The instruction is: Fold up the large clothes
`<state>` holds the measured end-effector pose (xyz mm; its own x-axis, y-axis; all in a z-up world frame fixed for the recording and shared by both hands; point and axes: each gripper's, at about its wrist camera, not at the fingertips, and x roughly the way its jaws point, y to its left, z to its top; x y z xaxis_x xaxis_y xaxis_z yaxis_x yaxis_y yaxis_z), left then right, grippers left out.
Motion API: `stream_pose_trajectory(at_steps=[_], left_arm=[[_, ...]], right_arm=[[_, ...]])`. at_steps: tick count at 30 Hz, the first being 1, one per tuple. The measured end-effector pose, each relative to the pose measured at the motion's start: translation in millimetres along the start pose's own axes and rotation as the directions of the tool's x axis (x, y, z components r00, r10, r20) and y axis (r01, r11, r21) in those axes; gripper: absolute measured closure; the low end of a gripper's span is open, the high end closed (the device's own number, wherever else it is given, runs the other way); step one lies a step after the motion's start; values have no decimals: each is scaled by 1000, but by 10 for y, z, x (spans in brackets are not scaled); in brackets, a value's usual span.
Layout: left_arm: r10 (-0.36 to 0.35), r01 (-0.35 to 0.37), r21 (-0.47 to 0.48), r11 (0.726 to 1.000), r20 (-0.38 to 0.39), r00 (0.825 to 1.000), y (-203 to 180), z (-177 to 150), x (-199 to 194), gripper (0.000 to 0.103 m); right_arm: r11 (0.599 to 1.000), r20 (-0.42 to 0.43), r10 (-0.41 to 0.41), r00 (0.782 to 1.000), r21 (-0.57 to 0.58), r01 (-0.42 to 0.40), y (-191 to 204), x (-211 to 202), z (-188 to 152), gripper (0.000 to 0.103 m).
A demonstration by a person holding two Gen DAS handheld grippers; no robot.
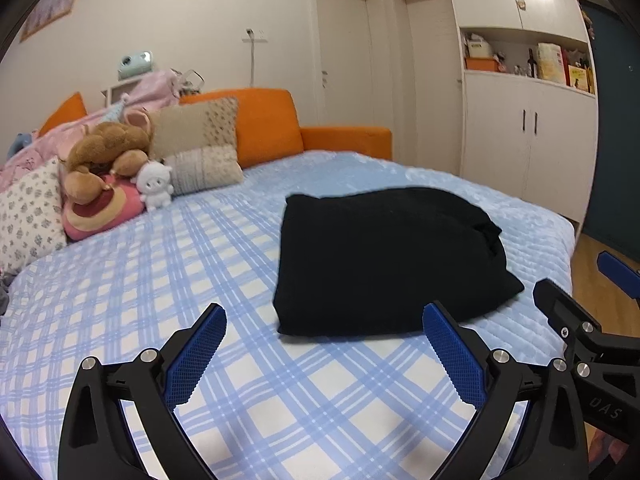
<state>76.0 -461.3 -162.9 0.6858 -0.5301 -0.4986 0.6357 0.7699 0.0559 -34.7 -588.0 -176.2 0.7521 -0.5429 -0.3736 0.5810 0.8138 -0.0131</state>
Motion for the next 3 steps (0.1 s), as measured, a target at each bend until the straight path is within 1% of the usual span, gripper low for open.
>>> stream_pose_trajectory(at_steps=[1,3], left_arm=[[-3,3,4,1000,-6,1000,0,-4,12,4],[6,-7,4,1000,6,1000,5,-14,2,4]], right_arm=[[1000,-2,2,1000,0,-2,0,0,-1,5],[1000,-3,4,1000,4,-4,0,-4,-6,5]])
